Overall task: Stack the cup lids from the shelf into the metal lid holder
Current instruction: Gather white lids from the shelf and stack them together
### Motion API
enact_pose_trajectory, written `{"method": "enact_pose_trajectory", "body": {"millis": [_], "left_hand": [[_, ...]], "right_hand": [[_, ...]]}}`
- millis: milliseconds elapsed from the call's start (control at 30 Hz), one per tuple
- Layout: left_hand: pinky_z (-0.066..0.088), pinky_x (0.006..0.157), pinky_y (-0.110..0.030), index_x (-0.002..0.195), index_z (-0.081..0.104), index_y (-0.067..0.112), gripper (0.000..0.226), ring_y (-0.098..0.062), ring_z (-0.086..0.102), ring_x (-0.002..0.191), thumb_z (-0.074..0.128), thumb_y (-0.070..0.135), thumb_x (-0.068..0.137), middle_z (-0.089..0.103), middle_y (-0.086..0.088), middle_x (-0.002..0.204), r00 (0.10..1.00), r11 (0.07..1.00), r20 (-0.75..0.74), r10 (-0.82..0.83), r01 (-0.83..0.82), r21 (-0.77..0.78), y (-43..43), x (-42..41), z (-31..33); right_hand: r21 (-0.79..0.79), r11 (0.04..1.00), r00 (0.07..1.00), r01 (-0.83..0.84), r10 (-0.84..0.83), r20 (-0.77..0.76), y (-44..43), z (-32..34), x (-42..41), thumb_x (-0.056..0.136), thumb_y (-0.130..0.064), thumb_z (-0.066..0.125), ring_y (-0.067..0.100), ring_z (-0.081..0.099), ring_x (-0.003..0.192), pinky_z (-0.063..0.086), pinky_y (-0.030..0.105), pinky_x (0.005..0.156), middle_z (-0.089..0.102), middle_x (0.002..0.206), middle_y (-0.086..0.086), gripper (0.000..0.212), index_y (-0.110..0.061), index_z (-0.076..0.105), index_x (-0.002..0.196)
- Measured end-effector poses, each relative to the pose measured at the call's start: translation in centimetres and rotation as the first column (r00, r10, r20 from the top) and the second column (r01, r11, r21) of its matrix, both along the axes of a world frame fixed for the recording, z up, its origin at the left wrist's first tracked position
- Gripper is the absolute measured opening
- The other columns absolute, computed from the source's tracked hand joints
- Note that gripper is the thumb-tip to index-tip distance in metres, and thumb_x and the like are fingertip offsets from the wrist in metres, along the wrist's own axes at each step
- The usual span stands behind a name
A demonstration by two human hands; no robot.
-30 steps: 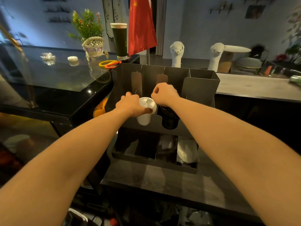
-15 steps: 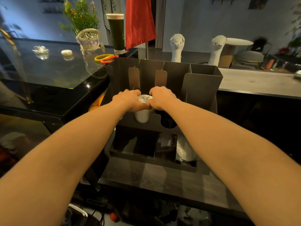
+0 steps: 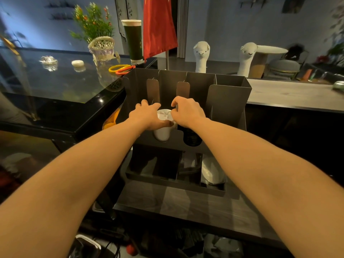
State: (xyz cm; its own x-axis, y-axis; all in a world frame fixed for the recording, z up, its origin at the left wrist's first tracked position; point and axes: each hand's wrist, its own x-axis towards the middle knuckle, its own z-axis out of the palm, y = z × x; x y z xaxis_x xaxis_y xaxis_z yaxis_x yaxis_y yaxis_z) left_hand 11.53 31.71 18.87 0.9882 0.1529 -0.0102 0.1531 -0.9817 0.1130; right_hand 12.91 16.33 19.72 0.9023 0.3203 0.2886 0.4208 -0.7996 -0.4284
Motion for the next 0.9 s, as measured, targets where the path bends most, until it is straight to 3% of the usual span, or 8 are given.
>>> {"method": "enact_pose_trajectory", "body": {"millis": [133,200,267,400,500,700,900], "left_hand": [[0.048,0.093,-0.043,0.138,0.047,0.027,0.07,-0.03,0.045,0.127,0.065,0.064,0.082,0.045,-0.01,0.139,0.959,0.996,0.274,-0.071,0.083,-0.032,0.6,-1.4,-0.1],[0.052,0.08,-0.036,0.123,0.06,0.023,0.047,-0.021,0.056,0.106,0.065,0.054,0.087,0.059,-0.005,0.122,0.912,0.988,0.398,-0.097,0.137,-0.074,0.9,-2.6,-0.3],[0.054,0.07,-0.031,0.111,0.066,0.021,0.033,-0.015,0.059,0.086,0.063,0.047,0.09,0.066,-0.001,0.104,0.9,0.979,0.426,-0.093,0.161,-0.126,1.0,-4.0,-0.5],[0.05,0.06,-0.024,0.1,0.069,0.022,0.024,-0.012,0.06,0.077,0.063,0.044,0.091,0.065,0.005,0.09,0.912,0.968,0.402,-0.08,0.167,-0.187,0.7,-6.7,-1.1],[0.057,0.067,-0.031,0.091,0.069,0.023,0.021,-0.011,0.063,0.077,0.065,0.043,0.09,0.069,0.004,0.088,0.931,0.951,0.352,-0.094,0.189,-0.247,0.0,-8.4,-2.2],[0.058,0.079,-0.042,0.088,0.065,0.03,0.018,-0.012,0.064,0.08,0.065,0.048,0.088,0.066,0.008,0.084,0.967,0.93,0.141,-0.212,0.244,-0.273,-4.1,-10.9,-6.2],[0.057,0.076,-0.038,0.091,0.068,0.027,0.022,-0.013,0.064,0.079,0.064,0.048,0.089,0.068,0.006,0.086,0.931,0.892,-0.023,-0.364,0.341,-0.298,-10.7,-12.0,-9.6]], "right_hand": [[0.023,1.0,1.0,0.0,0.0,0.018,-0.5,0.0,-0.8,0.095,-0.019,0.057,0.014,0.055,0.078,0.039,0.024,0.059,0.058,0.093,-0.001,0.021,-0.02,0.056,0.116],[0.04,0.999,0.999,0.009,-0.011,0.051,-0.6,-0.1,-1.6,0.095,-0.019,0.057,0.014,0.055,0.078,0.041,0.024,0.06,0.057,0.092,-0.001,0.022,-0.019,0.054,0.117],[0.062,0.998,0.994,0.023,-0.03,0.102,-0.6,0.0,-2.7,0.095,-0.019,0.058,0.016,0.057,0.079,0.046,0.025,0.063,0.057,0.092,-0.001,0.024,-0.019,0.054,0.118],[0.094,0.995,0.984,0.04,-0.056,0.171,-0.9,0.2,-5.2,0.094,-0.018,0.059,0.016,0.057,0.077,0.045,0.026,0.061,0.058,0.089,-0.002,0.024,-0.018,0.053,0.117],[0.096,0.994,0.989,0.042,-0.055,0.134,-1.4,-0.6,-7.4,0.094,-0.02,0.058,0.017,0.058,0.079,0.044,0.028,0.062,0.058,0.09,-0.003,0.021,-0.02,0.053,0.114],[0.093,0.98,0.982,0.174,-0.166,-0.084,-5.0,-6.3,-12.2,0.095,-0.026,0.055,0.02,0.056,0.081,0.037,0.03,0.062,0.059,0.092,-0.003,0.022,-0.026,0.051,0.117],[0.007,0.94,0.906,0.341,-0.327,-0.269,-12.3,-10.8,-14.6,0.093,-0.029,0.053,0.025,0.057,0.083,0.044,0.034,0.065,0.062,0.093,-0.001,0.014,-0.028,0.054,0.107]]}}
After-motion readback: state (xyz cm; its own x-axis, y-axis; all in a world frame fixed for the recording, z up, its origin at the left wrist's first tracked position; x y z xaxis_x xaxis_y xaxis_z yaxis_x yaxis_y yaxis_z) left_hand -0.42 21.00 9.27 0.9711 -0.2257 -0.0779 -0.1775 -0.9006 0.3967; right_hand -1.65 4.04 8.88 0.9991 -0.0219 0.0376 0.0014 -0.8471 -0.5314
